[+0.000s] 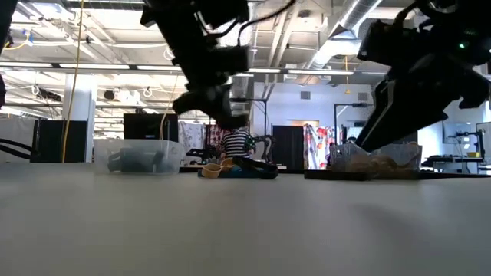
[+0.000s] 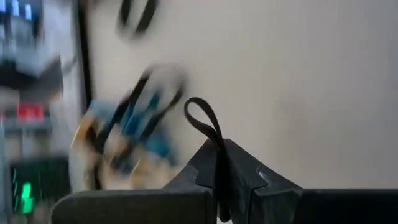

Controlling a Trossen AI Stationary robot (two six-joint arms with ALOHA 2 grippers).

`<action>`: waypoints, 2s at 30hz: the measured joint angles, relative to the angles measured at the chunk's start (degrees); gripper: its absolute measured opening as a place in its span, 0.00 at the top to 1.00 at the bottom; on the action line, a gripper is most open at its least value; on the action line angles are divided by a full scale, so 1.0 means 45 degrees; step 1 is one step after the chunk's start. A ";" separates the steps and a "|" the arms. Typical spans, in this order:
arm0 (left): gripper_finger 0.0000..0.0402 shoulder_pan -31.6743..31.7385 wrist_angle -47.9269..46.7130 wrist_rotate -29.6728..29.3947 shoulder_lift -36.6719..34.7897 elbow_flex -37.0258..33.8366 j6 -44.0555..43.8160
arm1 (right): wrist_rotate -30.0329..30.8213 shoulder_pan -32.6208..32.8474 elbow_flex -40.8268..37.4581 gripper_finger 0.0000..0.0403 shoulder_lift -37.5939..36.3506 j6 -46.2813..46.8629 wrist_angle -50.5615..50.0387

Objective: Sort rubber bands into baskets
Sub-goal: Put the black rubber band into the transparent bin

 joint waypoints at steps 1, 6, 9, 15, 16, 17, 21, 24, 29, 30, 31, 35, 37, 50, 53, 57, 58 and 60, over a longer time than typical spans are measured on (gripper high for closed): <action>1.00 0.0478 -0.0632 -0.0027 -0.0309 0.0000 -0.0100 | 0.0012 0.0035 -0.0072 0.40 0.0000 0.0043 0.0034; 1.00 0.3144 -0.2959 0.0159 -0.1765 0.0000 -0.0554 | 0.0194 0.0260 -0.0600 0.42 0.0000 0.0501 0.0223; 1.00 0.4942 -0.3373 0.1239 -0.2471 0.0000 -0.0732 | 0.0293 0.0374 -0.0849 0.43 0.0000 0.0794 0.0289; 1.00 0.8519 -0.4475 0.4012 -0.2750 -0.0005 -0.0939 | 0.0398 0.0565 -0.1331 0.44 0.0000 0.1144 0.0869; 1.00 0.9023 -0.4550 0.4431 -0.2642 -0.0005 -0.1001 | 0.0398 0.0622 -0.1409 0.44 0.0005 0.1149 0.0996; 1.00 0.9485 -0.4593 0.4792 -0.2509 -0.0005 -0.1073 | 0.0403 0.0642 -0.1450 0.44 0.0005 0.1149 0.1016; 1.00 1.0780 -0.4805 0.5509 -0.1988 -0.0010 -0.1241 | 0.0412 0.0744 -0.1455 0.44 0.0005 0.1149 0.1064; 1.00 1.1304 -0.4876 0.6384 -0.1658 -0.0010 -0.1227 | 0.0422 0.0770 -0.1455 0.44 0.0005 0.1149 0.1058; 0.97 1.1390 -0.4715 0.6445 -0.1514 -0.0010 -0.1176 | 0.0432 0.0770 -0.1455 0.44 0.0005 0.1238 0.1058; 0.95 1.1340 -0.4607 0.6423 -0.1514 -0.0010 -0.1163 | 0.0433 0.0770 -0.1455 0.44 0.0005 0.1240 0.1056; 0.93 1.1322 -0.4553 0.6397 -0.1518 -0.0010 -0.1177 | 0.0433 0.0770 -0.1455 0.44 0.0005 0.1236 0.1048; 0.80 1.1302 -0.4521 0.6249 -0.1572 -0.0010 -0.1388 | 0.0456 0.0775 -0.1455 0.44 0.0005 0.1241 0.1053; 0.73 1.1302 -0.4523 0.6244 -0.1572 -0.0010 -0.1454 | 0.0459 0.0814 -0.1455 0.44 0.0005 0.1246 0.1053; 0.59 1.0207 -0.4469 0.8209 -0.1572 -0.0010 -0.2518 | 0.0384 0.1408 -0.1455 0.44 0.0005 0.1251 0.0916; 0.59 0.9204 -0.4299 0.8360 -0.1572 -0.0010 -0.2547 | -0.0111 0.1656 -0.1455 0.44 0.0005 0.1251 0.0931; 0.59 0.7849 -0.3739 0.8291 -0.1577 -0.0010 -0.2547 | -0.0928 0.2168 -0.1443 0.44 0.0005 0.1287 0.1128; 0.59 0.7519 -0.3519 0.8265 -0.1577 -0.0010 -0.2548 | -0.1088 0.2293 -0.1419 0.44 0.0005 0.1337 0.1136; 0.59 0.6842 -0.3089 0.8040 -0.1577 -0.0010 -0.2618 | -0.1351 0.2592 -0.1330 0.44 0.0005 0.1438 0.1130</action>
